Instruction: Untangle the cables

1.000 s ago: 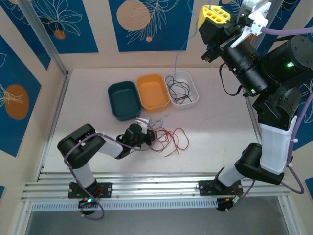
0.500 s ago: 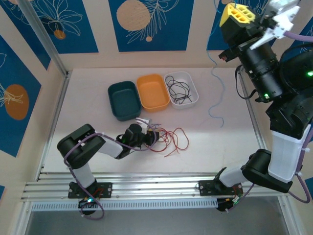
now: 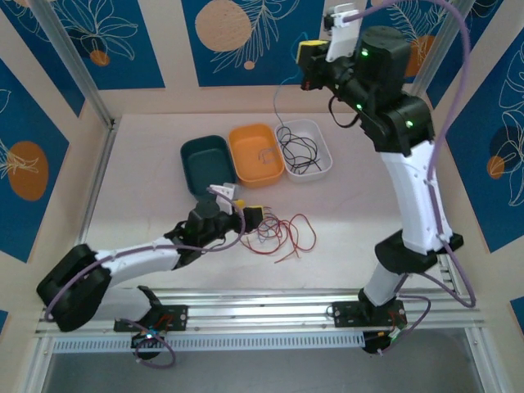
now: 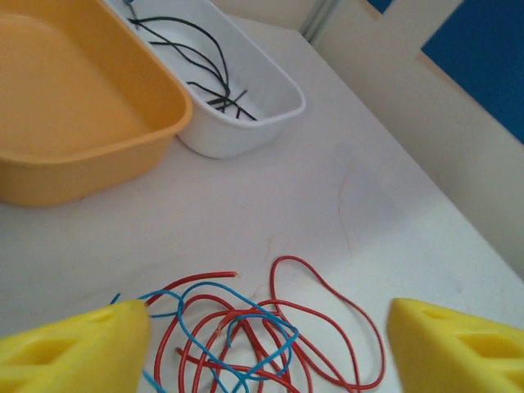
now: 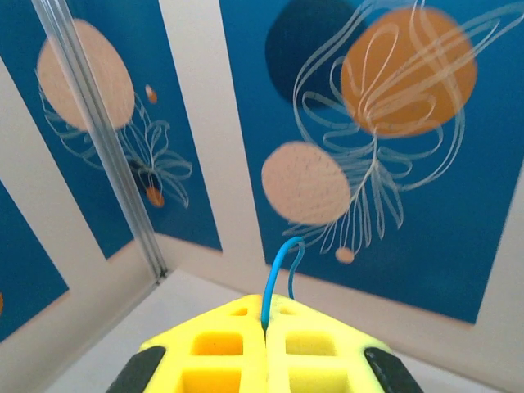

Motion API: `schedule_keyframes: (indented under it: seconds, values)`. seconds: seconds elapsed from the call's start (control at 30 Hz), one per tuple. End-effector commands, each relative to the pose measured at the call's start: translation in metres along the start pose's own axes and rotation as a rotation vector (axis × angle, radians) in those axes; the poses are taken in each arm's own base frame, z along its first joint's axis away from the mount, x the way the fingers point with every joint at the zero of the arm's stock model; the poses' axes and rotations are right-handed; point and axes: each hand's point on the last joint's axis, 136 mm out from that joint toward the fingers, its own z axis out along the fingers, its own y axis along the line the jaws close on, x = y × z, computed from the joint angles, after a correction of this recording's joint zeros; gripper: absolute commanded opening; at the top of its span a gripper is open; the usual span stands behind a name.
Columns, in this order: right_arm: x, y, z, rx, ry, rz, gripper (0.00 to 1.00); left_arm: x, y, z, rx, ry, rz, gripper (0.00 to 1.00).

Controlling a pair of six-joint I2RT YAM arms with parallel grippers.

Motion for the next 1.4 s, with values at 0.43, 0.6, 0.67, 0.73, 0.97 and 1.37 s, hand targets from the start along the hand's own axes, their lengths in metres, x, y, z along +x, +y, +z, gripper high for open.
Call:
schedule_keyframes:
  seconds: [0.43, 0.6, 0.67, 0.73, 0.97, 1.37]
  values:
    - [0.032, 0.0, 0.092, -0.058, 0.028, 0.005, 0.0, -0.032, 0.059, -0.08, -0.411, -0.072, 0.088, 1.0]
    - [0.046, -0.001, 0.109, -0.065, 0.053, 0.007, 0.0, -0.034, 0.064, -0.086, -0.437, -0.081, 0.104, 1.0]
    - [0.055, -0.003, 0.116, -0.062, 0.072, 0.008, 0.0, -0.036, 0.064, -0.087, -0.441, -0.087, 0.104, 1.0]
    - [0.067, -0.005, 0.125, -0.052, 0.101, 0.008, 0.0, -0.036, 0.066, -0.089, -0.454, -0.093, 0.1, 1.0]
    - [0.112, -0.015, 0.15, -0.016, 0.21, 0.006, 0.0, -0.043, 0.074, -0.102, -0.516, -0.115, 0.099, 1.0]
    - [0.229, -0.036, 0.189, 0.05, 0.488, 0.029, 0.0, -0.045, 0.079, -0.108, -0.554, -0.116, 0.107, 1.0]
